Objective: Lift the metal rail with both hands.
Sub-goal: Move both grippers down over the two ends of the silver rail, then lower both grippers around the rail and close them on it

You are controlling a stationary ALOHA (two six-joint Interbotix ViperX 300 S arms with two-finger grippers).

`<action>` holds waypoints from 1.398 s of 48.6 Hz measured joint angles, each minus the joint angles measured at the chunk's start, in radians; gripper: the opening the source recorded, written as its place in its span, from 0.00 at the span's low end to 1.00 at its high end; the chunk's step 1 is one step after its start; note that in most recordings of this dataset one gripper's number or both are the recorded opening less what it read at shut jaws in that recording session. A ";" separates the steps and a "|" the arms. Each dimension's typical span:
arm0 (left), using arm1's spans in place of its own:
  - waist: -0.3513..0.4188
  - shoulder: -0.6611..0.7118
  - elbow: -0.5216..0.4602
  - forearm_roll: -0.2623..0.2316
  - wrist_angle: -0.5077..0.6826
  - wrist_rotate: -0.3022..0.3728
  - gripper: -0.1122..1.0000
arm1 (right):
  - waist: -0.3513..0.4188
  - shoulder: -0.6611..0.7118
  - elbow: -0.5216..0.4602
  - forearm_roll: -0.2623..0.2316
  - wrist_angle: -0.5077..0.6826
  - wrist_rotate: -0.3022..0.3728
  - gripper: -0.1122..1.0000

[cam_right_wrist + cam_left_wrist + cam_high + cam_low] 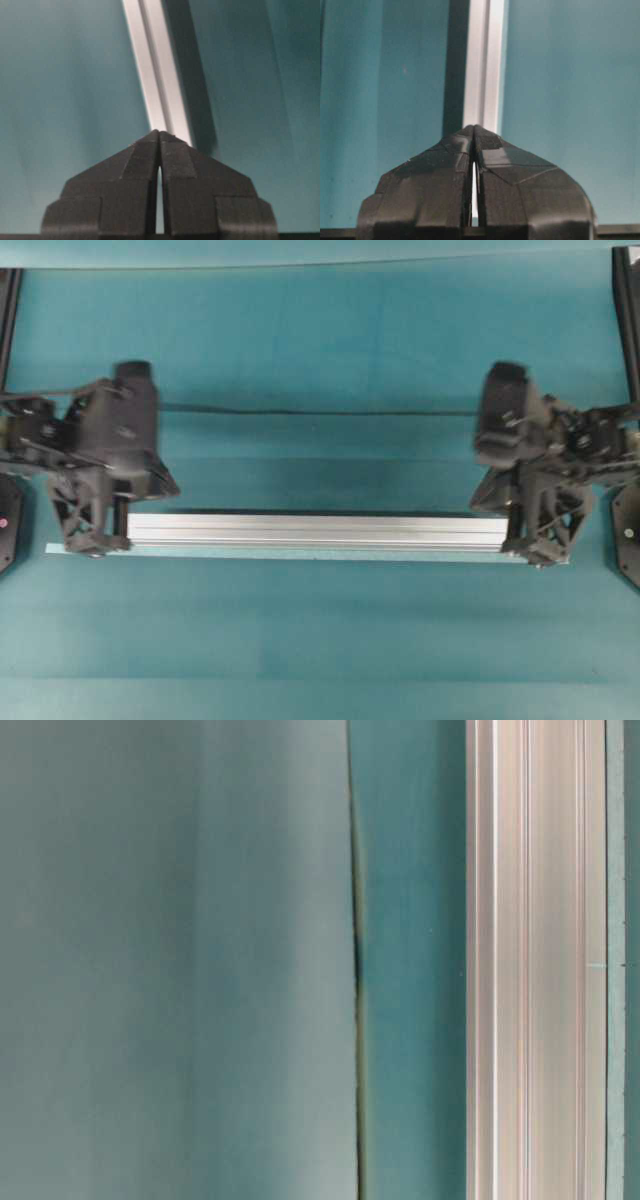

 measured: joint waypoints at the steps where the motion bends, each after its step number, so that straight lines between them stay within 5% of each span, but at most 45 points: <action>1: 0.002 0.011 -0.006 0.000 0.005 0.003 0.08 | 0.003 0.014 -0.009 -0.005 0.011 -0.006 0.10; 16: 0.005 0.084 -0.041 0.008 0.018 0.017 0.08 | 0.011 0.163 -0.100 -0.037 0.074 -0.130 0.10; 32: 0.006 0.086 -0.040 0.008 -0.017 0.028 0.11 | 0.011 0.189 -0.104 -0.038 0.018 -0.172 0.13; 40: 0.002 0.095 -0.031 0.009 -0.021 0.023 0.36 | 0.011 0.192 -0.101 -0.038 -0.009 -0.172 0.28; 52: -0.017 0.095 -0.003 0.009 -0.055 0.025 0.96 | 0.006 0.212 -0.083 -0.037 -0.031 -0.166 0.87; 56: -0.025 0.097 0.014 0.008 -0.083 0.023 1.00 | 0.008 0.221 -0.071 -0.038 -0.057 -0.164 0.96; 68: -0.028 0.124 0.034 0.008 -0.110 0.015 1.00 | 0.017 0.241 -0.058 -0.040 -0.114 -0.152 0.96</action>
